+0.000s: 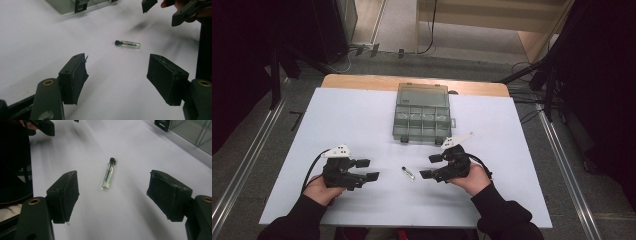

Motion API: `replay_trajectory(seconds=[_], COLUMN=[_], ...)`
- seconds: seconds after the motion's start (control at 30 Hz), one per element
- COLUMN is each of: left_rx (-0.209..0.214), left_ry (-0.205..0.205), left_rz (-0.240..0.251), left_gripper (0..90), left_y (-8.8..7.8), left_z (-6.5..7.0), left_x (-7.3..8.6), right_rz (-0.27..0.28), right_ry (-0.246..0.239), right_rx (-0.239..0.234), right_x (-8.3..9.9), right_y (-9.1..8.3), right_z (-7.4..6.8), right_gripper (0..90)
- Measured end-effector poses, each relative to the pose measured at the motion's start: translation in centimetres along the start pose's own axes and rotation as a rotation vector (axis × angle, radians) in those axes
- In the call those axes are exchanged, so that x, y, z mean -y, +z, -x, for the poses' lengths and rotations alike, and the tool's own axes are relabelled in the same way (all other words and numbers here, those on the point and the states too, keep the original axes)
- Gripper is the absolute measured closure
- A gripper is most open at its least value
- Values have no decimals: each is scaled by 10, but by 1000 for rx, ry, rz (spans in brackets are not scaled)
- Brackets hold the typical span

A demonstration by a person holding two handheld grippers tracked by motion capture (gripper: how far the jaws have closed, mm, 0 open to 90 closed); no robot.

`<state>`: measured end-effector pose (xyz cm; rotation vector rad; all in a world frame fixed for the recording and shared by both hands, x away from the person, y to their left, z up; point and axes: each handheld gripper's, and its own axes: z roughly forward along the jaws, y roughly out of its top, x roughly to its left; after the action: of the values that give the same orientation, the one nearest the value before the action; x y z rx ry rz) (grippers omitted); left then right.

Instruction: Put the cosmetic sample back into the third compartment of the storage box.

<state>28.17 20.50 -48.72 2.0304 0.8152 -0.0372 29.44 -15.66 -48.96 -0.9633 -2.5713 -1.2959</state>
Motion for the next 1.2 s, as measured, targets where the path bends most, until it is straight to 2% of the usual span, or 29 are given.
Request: replay_trajectory(seconds=[0.17,0.77,1.2], left_rx=[-6,-3,-4], left_ry=[-11,-1,-3], left_rz=[-5,-24,-21], left_gripper=[313,313,313], left_y=[0,3,2], left_z=[-1,-1,-4], left_x=[2,7,9], right_rz=[-6,-70,-101], right_ry=[-7,-21,-32], right_rx=[21,55,61], right_x=[-3,-15,-23], right_y=[5,30,44], right_z=[-2,-9,-10], right_gripper=[260,283,310])
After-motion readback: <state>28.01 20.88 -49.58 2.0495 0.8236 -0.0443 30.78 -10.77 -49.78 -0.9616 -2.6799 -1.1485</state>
